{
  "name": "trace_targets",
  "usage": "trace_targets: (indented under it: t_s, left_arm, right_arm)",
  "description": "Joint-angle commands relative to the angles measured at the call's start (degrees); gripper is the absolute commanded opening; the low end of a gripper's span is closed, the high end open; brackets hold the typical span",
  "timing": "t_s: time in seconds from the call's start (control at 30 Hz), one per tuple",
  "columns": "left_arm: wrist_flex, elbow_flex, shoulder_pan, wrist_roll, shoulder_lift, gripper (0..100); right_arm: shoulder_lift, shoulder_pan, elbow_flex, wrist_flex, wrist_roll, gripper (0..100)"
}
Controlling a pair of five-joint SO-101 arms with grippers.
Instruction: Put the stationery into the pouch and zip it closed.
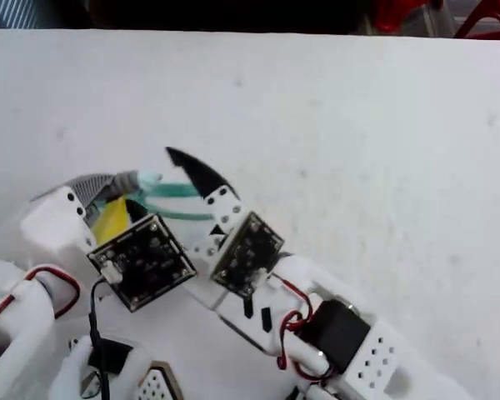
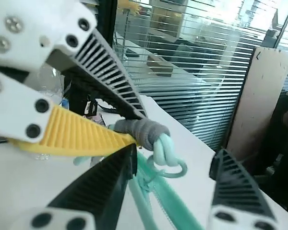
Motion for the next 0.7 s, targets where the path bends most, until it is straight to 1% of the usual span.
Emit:
trace_targets:
  t_s: [0.0,0.07,0.33,0.47,0.67]
  left_arm:
    - [-0.4,0.0,0.8,-0.6,-2.1,2]
    - [-0.4,0.0,0.9,-0.6,-2.1,2]
    - [-0.4,1.2,5.2,-0.5,-2.2,2]
    - [-0.5,4.2,5.1,-0.7,-2.2,2]
    - [-1.7,4.7,4.8,-0.8,-2.2,2]
  right_arm:
    - [1.5,-1.2,-2.7,-1.6,2.5,14.9]
    - [1.9,-1.3,-2.8,-1.6,3.1,12.5]
    - [1.8,-1.4,-4.5,-1.8,3.3,12.6]
    - [-0.7,-1.3,-4.6,-1.6,3.3,12.6]
    - [-2.5,-1.3,-4.6,-1.0,3.3,12.7]
